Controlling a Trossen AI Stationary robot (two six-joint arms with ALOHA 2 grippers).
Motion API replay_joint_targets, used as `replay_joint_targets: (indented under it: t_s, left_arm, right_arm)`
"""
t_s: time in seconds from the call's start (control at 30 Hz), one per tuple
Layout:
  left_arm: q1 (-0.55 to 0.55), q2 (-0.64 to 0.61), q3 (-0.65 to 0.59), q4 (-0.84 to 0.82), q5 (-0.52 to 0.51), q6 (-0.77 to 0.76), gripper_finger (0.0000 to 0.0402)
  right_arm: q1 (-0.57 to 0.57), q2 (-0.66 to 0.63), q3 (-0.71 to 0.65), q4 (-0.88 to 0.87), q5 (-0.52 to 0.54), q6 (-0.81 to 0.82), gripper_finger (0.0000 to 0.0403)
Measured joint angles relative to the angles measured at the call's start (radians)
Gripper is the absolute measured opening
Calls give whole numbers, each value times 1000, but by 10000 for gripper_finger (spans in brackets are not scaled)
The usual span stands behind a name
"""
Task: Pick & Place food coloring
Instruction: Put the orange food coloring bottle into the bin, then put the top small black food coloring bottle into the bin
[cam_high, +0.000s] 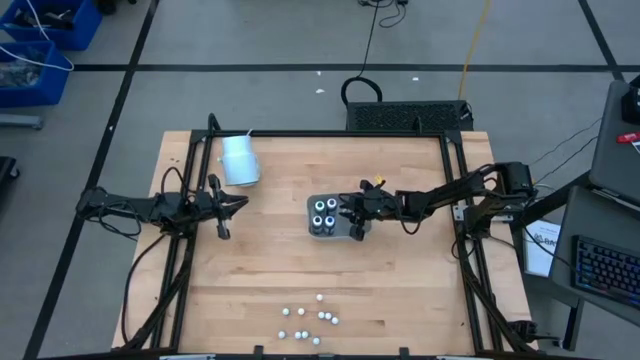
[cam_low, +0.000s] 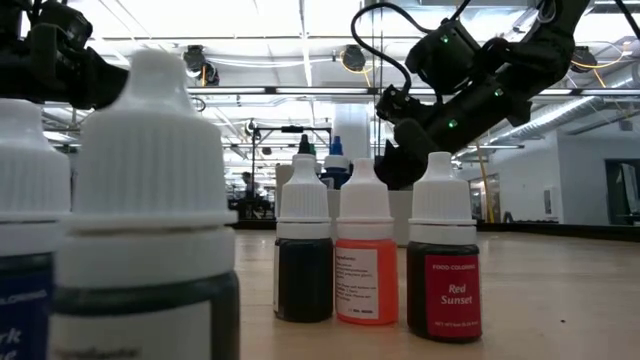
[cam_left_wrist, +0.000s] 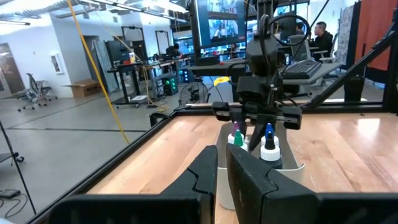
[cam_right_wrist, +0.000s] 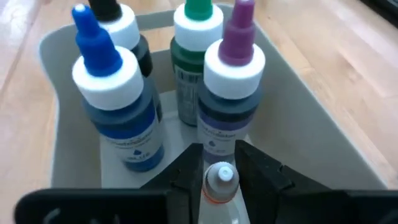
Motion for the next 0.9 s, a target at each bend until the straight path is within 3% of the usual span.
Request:
replay_joint_targets:
  t_s: [0.2,0.43,0.73,0.9]
  left_arm:
    - [0,0,0,3,0,0,42]
    - [0,0,0,3,0,0,42]
    - [0,0,0,2,-1,0,42]
    - [0,0,0,0,0,0,42]
  right_arm:
    - [0,0,0,-1,9,17,137]
    - [0,-34,0,-8,14,2,145]
    - [10,-219,0,-121,15,-25,140]
    - [33,-400,0,-239,12,-43,139]
